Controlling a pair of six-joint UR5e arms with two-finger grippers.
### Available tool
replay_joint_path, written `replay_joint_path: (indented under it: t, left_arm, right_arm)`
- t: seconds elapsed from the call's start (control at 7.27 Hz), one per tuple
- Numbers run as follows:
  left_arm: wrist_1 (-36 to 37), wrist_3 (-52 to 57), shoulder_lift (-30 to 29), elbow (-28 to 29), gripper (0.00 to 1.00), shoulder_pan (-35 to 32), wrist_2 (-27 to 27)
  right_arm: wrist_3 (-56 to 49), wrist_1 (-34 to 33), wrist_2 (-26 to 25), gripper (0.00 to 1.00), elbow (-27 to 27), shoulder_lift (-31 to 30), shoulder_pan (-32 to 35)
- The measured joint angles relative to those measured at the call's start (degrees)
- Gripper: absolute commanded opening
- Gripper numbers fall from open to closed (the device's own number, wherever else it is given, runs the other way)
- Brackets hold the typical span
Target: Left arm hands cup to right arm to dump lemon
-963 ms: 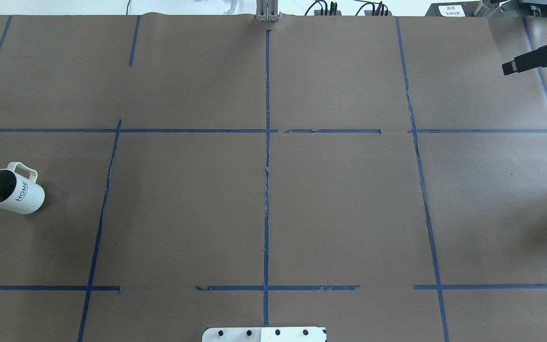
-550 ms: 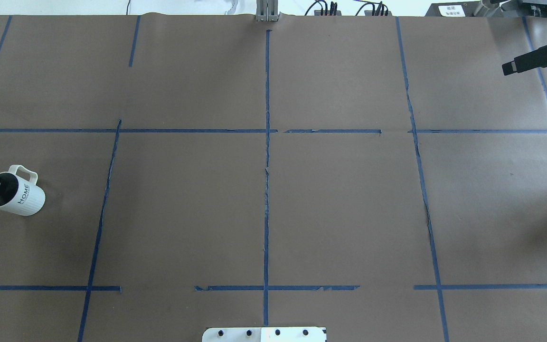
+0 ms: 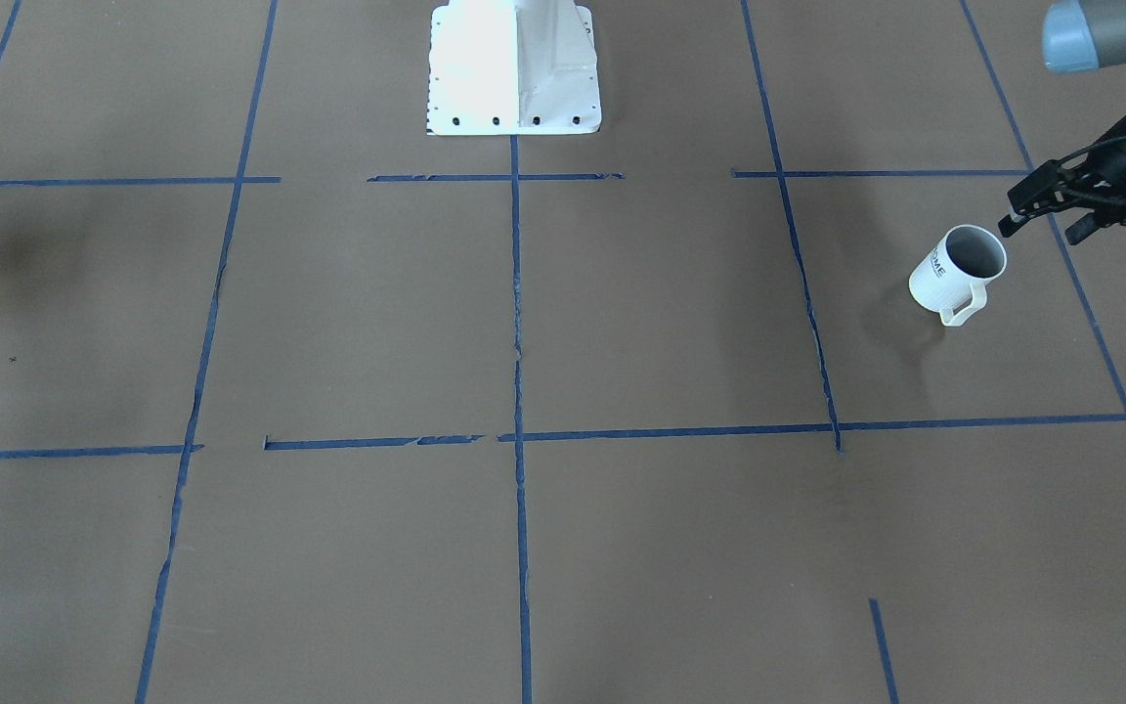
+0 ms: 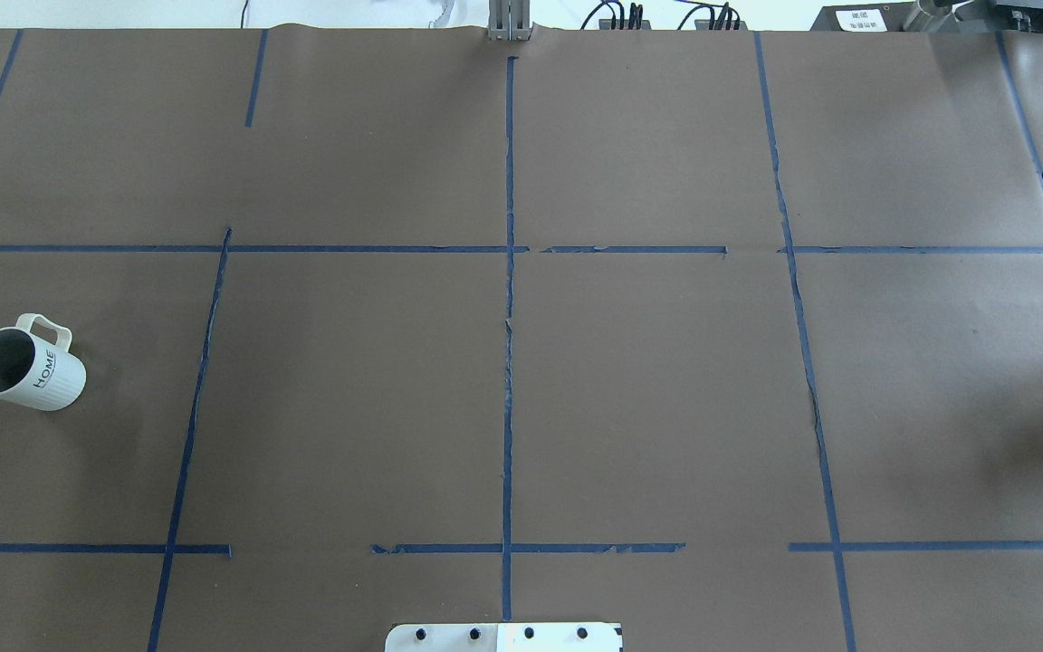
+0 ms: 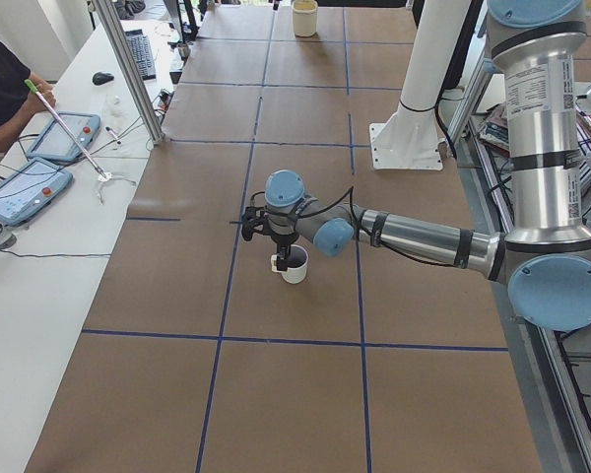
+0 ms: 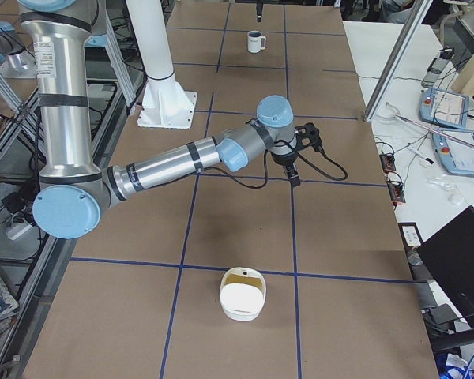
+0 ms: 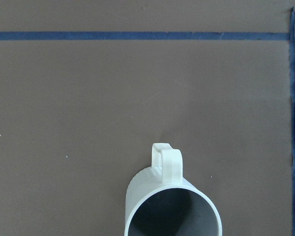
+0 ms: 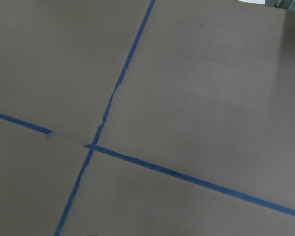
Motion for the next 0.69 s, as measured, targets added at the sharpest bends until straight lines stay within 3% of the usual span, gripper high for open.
replay_joint_path:
  t: [0.55,0.69]
  left_arm:
    - [1.4,15.5,4.9,2.5,1.0,-11.4,-2.4]
    - [4.7,19.8,5.7,2.3,1.0,-13.8,-3.1]
  right_arm:
    - [-22.6,-25.0,-1.6,1.0,0.2,-4.1,6.8]
    - [-24.4,-28.1,-1.6,1.0,0.6,-6.5,7.4]
